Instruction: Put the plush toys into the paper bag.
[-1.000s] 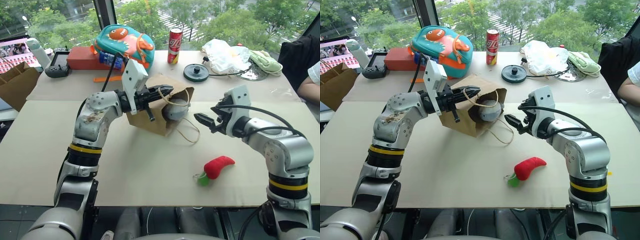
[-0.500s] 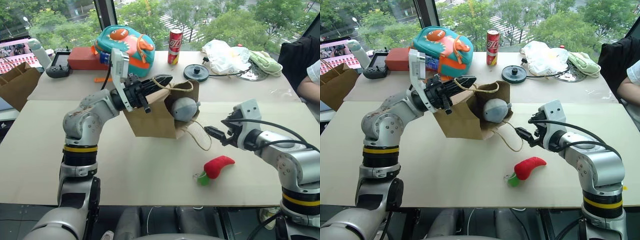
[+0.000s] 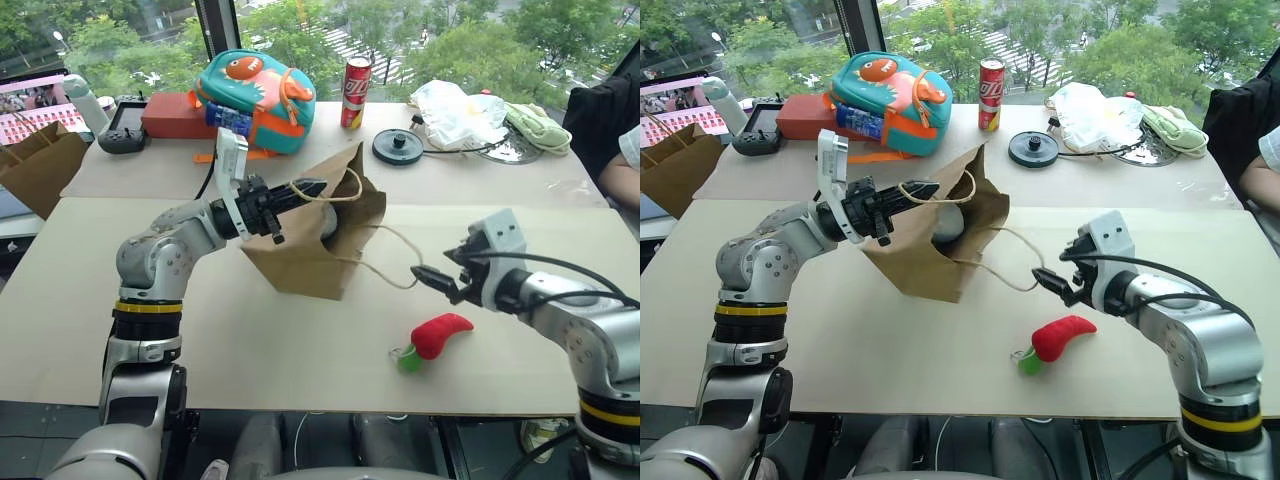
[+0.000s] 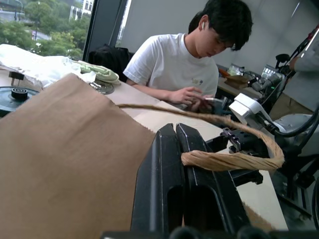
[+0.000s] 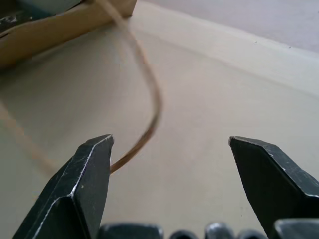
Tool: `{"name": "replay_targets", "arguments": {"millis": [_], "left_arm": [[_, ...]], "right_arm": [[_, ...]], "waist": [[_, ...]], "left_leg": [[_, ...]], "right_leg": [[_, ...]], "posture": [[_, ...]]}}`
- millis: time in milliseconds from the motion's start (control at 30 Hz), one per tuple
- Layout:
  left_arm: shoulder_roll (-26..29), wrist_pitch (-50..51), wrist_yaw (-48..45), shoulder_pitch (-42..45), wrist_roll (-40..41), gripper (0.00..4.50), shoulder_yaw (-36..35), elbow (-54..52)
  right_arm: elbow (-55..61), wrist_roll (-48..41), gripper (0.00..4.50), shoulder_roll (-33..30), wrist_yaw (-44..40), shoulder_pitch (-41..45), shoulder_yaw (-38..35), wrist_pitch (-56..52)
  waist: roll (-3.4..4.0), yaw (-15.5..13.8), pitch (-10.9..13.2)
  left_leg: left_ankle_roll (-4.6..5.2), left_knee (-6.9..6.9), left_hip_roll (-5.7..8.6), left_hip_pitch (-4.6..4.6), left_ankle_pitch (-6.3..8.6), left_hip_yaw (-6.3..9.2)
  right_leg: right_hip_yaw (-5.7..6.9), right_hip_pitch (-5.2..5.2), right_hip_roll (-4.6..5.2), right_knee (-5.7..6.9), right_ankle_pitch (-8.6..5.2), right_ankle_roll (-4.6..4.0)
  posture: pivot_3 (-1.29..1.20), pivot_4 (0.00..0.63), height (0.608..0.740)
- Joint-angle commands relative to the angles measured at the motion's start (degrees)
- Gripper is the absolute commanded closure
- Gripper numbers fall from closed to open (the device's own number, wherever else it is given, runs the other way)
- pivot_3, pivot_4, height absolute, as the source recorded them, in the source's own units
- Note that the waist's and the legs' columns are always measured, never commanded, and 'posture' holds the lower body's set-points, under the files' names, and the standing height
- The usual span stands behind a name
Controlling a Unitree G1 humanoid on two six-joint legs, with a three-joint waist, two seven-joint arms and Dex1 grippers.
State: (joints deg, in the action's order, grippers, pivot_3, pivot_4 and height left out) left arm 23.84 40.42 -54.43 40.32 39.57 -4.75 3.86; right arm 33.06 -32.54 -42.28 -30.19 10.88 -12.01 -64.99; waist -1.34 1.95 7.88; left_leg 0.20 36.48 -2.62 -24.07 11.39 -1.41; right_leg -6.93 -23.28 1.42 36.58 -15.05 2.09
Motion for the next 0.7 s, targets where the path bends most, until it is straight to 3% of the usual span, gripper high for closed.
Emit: {"name": "replay_targets", "arguments": {"millis": [33, 333, 700], "left_arm": [[0.95, -2.10, -2.18, 1.30, -0.91, 4.50, 0.51, 0.12], [2.22, -2.65, -5.01, 1.98, -1.72, 4.50, 1.49, 0.97], [3.98, -4.02, -8.88, 5.24, -3.80, 4.50, 2.68, 3.98]], "right_arm": [[2.66, -1.26, 0.39, -3.69, -4.76, -2.78, -3.65, 3.83], [3.97, -0.96, 0.39, -13.36, -17.63, -13.11, -3.56, 12.67], [-1.70, 9.78, 0.39, -16.13, -19.68, -12.29, 9.58, 22.48]], "waist": [[0.00, 0.10, 0.00], [-0.01, 0.34, 0.00], [-0.02, 0.21, 0.01]], "left_leg": [[0.00, 0.00, 0.00, 0.01, 0.00, 0.00], [0.00, 0.03, 0.00, 0.08, 0.00, 0.01], [0.00, 0.09, 0.01, 0.13, 0.00, 0.01]], "right_leg": [[0.00, 0.02, 0.00, -0.01, 0.00, 0.00], [-0.01, 0.08, -0.01, 0.03, -0.10, 0.16], [-0.01, 0.13, 0.00, 0.06, -0.24, 0.39]], "posture": [[0.00, 0.150, 0.733], [0.00, 0.150, 0.733], [0.00, 0.150, 0.733]]}}
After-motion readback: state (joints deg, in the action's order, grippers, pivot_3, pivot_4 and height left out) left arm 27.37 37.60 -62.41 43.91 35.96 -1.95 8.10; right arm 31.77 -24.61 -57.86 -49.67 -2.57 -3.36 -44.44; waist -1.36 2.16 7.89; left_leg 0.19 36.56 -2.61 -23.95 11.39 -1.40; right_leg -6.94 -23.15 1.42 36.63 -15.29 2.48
